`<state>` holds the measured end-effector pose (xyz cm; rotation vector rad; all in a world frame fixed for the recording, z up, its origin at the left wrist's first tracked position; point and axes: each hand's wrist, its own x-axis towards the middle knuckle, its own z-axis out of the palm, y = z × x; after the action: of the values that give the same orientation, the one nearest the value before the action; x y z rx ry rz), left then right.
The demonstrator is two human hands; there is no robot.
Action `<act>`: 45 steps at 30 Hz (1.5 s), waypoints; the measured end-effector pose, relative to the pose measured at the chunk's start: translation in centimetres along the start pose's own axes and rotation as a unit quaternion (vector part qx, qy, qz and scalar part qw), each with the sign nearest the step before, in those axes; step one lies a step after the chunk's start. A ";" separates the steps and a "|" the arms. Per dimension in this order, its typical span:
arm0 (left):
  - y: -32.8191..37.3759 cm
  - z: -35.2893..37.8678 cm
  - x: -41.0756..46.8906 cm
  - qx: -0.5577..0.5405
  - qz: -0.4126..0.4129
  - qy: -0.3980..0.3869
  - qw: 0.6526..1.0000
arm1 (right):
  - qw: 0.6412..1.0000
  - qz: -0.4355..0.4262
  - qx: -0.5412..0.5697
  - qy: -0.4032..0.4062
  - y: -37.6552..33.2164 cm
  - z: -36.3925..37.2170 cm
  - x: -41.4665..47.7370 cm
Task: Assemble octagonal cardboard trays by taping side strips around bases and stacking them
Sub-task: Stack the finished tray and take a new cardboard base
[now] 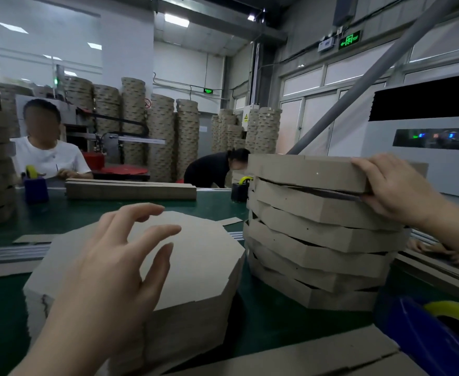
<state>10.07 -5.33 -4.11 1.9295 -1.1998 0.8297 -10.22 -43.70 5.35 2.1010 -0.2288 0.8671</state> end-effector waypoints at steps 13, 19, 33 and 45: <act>-1.5 1.4 -0.4 0.016 -0.032 -0.056 0.998 | 0.996 -0.013 0.076 -0.046 -0.5 0.3 1.3; -2.2 2.4 -0.9 0.003 -0.072 -0.184 0.980 | 0.991 -0.023 0.110 -0.078 -0.7 -0.5 1.1; -0.1 4.4 -2.4 0.197 -0.008 -0.279 0.940 | 0.968 -0.120 0.213 0.062 -15.3 -4.2 -1.3; 3.1 -3.6 -8.6 0.048 -0.042 -0.271 0.960 | 0.802 0.089 0.504 -0.309 -26.8 -6.5 -2.1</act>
<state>3.51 0.66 -8.38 2.3598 -1.3888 0.3194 -3.25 -21.98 -10.23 3.4005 -0.3542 0.3534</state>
